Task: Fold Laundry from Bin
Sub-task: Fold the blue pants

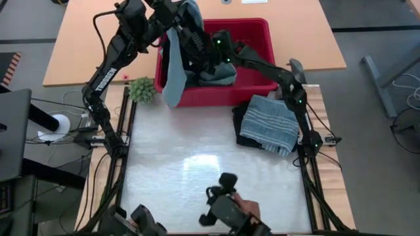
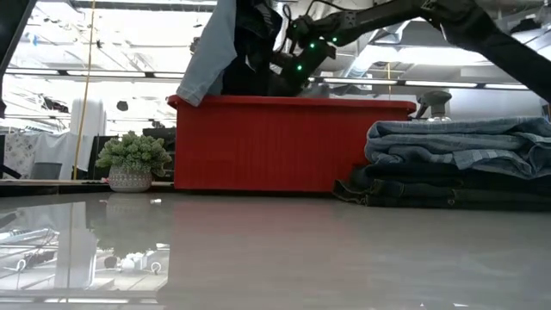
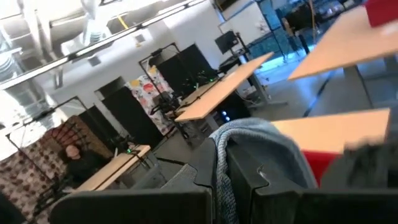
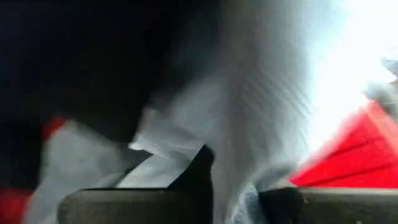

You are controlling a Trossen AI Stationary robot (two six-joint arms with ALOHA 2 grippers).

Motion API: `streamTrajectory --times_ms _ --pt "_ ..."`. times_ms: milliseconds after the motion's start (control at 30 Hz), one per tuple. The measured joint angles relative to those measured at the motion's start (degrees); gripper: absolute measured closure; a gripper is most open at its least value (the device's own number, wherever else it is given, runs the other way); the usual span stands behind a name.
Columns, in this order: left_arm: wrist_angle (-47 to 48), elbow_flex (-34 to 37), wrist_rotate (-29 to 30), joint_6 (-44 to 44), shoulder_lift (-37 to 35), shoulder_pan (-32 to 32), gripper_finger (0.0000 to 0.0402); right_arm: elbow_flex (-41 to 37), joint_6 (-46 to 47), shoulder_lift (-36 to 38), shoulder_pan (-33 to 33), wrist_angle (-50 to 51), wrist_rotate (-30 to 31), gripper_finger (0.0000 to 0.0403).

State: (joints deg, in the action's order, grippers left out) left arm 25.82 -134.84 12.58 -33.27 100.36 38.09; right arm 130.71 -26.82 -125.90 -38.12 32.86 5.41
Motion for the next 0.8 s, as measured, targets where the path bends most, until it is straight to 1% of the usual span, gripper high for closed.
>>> streamTrajectory --times_ms 100,167,233,333,433,500,600,700,767,800 --pt "1.2 0.0 -0.6 -0.9 0.0 2.5 0.0399 4.2 -0.7 -0.1 -1.9 1.6 5.0 0.0375" --pt "2.5 0.0 -1.4 -1.2 0.0 4.9 0.0393 3.6 -0.6 2.1 -3.8 -0.5 8.0 0.0375" --pt "5.2 0.0 -3.6 -1.2 0.0 7.8 0.0379 3.8 0.0 4.2 -6.4 -1.5 9.2 0.0375" --pt "11.8 0.0 -12.1 -1.5 0.4 12.1 0.0343 4.2 3.1 7.2 -10.5 -2.1 9.5 0.0375" --pt "17.5 -0.1 -20.4 -1.8 1.9 15.0 0.0301 4.2 6.3 9.8 -14.3 -2.1 9.1 0.0375" --pt "20.0 -0.1 -22.5 -3.3 3.7 15.6 0.0271 4.2 8.7 11.2 -16.5 -2.2 6.7 0.0375" --pt "20.7 0.0 -21.2 -3.8 6.3 15.8 0.0228 4.0 13.1 13.4 -18.6 -5.6 -0.2 0.0375" --pt "17.2 0.0 -15.6 -3.8 8.4 15.7 0.0195 4.1 17.5 16.8 -19.3 -11.1 -7.7 0.0375" --pt "14.5 0.0 -11.3 -3.9 9.1 15.2 0.0186 4.2 19.9 19.5 -19.3 -14.0 -11.9 0.0375" --pt "13.1 0.0 -9.6 -3.9 9.2 14.8 0.0184 4.3 21.3 20.7 -19.3 -15.2 -14.9 0.0375"
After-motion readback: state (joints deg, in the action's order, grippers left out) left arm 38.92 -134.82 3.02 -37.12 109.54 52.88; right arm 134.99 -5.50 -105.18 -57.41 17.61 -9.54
